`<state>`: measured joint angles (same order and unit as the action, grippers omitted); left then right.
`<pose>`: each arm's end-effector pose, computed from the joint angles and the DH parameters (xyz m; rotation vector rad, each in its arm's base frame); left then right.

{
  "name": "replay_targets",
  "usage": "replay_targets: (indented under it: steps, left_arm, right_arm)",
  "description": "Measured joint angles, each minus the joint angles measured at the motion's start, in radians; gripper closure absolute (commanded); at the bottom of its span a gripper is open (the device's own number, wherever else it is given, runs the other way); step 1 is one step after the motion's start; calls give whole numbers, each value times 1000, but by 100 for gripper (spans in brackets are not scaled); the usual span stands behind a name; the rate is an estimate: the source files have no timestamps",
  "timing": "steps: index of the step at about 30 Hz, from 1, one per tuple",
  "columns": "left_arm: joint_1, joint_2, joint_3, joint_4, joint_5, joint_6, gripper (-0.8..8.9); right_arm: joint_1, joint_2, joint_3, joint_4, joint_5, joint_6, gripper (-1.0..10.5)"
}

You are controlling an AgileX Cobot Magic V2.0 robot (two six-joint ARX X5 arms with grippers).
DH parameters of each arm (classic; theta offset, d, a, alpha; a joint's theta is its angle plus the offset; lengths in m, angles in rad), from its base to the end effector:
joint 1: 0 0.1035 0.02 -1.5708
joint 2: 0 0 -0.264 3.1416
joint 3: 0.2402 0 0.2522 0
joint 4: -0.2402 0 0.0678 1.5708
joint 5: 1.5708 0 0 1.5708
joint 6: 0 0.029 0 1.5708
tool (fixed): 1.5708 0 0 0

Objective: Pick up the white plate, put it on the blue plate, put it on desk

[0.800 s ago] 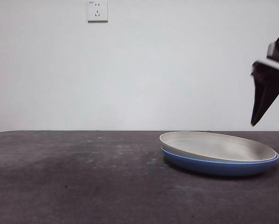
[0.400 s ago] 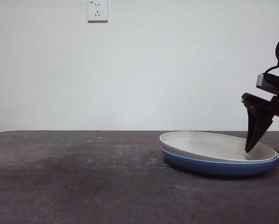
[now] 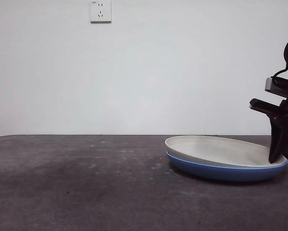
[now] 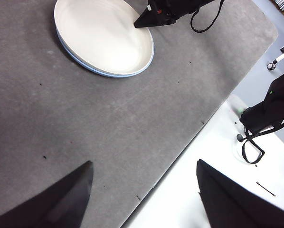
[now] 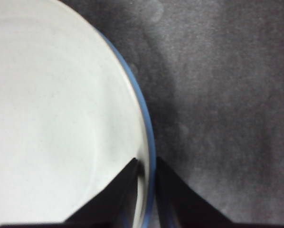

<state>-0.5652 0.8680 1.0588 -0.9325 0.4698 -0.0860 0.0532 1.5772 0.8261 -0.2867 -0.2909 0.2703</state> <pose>0.1176 -0.0901 0.3470 -0.0375 0.8153 -0.9512 0.2894 0.0237 0.1619 0.3669 1.0739 0.1712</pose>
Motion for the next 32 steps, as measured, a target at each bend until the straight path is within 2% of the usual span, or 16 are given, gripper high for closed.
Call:
replay_targets:
  steps: [9,15,21,32]
  left_arm:
    - [0,0,0,0,0,0,471]
    - [0,0,0,0,0,0,471]
    - [0,0,0,0,0,0,471]
    - [0,0,0,1,0,0,471]
  right_arm:
    - [-4,-12,0,2,-4,21,935]
    - [-4,-81,0,-5,-3,26,935]
    - [-1,-171,0,-11,-47,55,935]
    - [124,-228,5,-3,-60,108,935]
